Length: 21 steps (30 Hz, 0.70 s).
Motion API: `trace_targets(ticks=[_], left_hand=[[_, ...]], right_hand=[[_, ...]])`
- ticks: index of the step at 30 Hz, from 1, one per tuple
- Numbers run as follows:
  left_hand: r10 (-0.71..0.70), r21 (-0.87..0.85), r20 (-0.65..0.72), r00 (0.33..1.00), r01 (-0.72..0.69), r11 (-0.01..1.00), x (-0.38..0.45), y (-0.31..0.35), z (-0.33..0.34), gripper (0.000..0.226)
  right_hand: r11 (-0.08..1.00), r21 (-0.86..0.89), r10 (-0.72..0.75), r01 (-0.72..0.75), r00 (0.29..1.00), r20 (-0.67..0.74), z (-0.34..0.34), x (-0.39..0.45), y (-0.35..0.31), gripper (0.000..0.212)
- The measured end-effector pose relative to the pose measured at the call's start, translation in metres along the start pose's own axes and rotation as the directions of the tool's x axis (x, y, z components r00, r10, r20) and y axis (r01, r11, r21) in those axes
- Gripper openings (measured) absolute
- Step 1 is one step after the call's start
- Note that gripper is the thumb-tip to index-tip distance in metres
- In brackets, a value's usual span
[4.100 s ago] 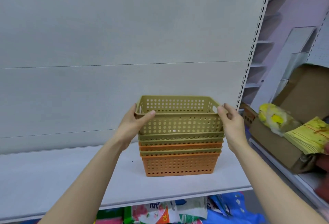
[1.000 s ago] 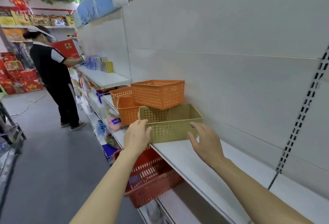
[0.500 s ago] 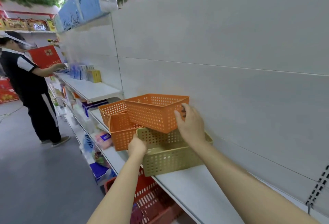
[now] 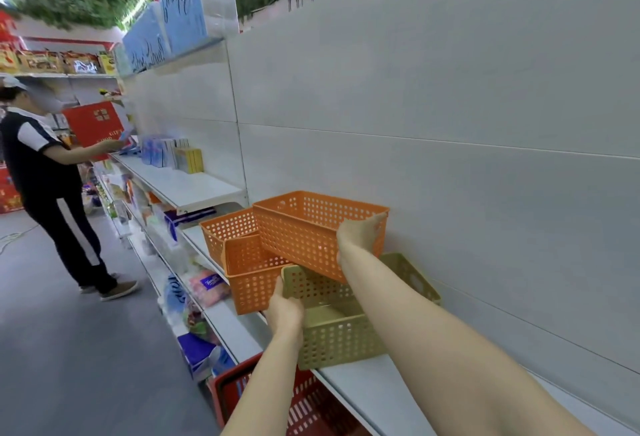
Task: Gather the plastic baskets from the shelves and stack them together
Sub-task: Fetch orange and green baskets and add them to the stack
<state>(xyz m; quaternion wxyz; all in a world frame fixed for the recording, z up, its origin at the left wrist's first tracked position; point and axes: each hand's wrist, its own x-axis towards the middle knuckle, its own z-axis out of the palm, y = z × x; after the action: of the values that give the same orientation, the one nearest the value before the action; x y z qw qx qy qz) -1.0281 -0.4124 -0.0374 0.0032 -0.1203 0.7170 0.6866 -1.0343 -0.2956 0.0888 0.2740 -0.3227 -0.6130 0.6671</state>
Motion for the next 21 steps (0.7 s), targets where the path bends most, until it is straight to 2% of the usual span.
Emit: trace_targets(ticks=[4, 8, 13, 21], left_hand=[[0.067, -0.053, 0.014, 0.998, -0.066, 0.996, -0.017, -0.005, -0.006, 0.058], [0.188, -0.069, -0.008, 0.982, -0.188, 0.980, -0.062, 0.000, -0.019, 0.057], [0.362, -0.086, -0.031, 0.932, -0.363, 0.928, -0.125, -0.005, -0.031, 0.057], [0.412, -0.128, -0.006, 0.911, -0.409, 0.903, -0.249, -0.033, -0.044, 0.060]], right_hand=[[0.979, 0.156, -0.122, 0.131, 0.990, -0.070, -0.022, -0.007, 0.008, 0.076], [0.954, 0.204, -0.209, 0.220, 0.975, -0.072, -0.063, -0.028, 0.005, 0.058], [0.916, 0.270, -0.292, 0.296, 0.955, -0.055, -0.138, -0.068, 0.005, 0.053], [0.883, 0.335, -0.339, 0.329, 0.940, -0.031, -0.274, -0.149, 0.015, 0.052]])
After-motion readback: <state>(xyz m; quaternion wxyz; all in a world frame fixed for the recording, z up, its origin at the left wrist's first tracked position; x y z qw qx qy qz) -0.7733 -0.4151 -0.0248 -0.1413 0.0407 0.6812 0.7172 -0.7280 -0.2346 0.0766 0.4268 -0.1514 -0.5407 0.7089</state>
